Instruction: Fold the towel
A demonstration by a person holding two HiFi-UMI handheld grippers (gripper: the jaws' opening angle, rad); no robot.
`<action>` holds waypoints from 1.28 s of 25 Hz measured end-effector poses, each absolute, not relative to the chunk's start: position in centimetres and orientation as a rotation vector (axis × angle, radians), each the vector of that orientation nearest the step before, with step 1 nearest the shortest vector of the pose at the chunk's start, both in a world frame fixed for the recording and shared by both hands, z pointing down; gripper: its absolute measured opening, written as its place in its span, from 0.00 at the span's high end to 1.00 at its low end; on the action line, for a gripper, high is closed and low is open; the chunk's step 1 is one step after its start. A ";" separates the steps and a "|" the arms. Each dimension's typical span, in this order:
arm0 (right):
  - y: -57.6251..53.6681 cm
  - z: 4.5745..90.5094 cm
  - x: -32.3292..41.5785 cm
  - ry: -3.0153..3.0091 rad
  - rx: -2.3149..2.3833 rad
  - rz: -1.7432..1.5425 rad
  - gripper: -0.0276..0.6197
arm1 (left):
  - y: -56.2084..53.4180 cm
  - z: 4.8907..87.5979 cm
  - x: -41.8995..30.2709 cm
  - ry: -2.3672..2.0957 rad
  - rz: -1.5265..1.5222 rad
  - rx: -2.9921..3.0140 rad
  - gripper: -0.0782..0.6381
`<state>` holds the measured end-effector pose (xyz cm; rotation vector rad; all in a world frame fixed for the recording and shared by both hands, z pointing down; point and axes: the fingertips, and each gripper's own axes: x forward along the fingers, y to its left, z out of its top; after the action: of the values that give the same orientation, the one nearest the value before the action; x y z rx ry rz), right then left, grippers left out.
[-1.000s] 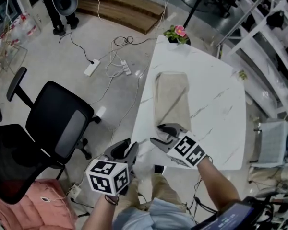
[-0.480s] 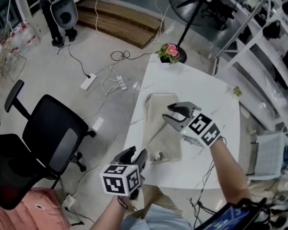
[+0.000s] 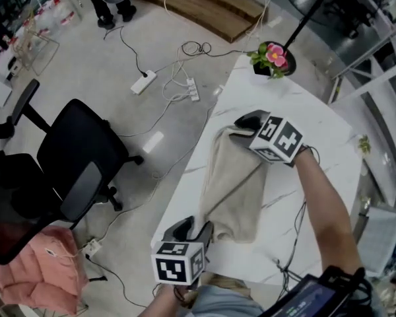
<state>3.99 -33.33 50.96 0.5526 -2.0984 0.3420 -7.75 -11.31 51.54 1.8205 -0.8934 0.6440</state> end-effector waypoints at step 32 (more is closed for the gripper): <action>-35.5 47.8 -2.9 -2.383 0.511 0.258 0.61 | -9.9 51.8 -9.3 -0.889 0.650 1.857 0.71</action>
<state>-2.87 -35.52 47.85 0.5114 -2.3830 0.2578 -9.28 -9.92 51.77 1.8573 -0.8894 0.6497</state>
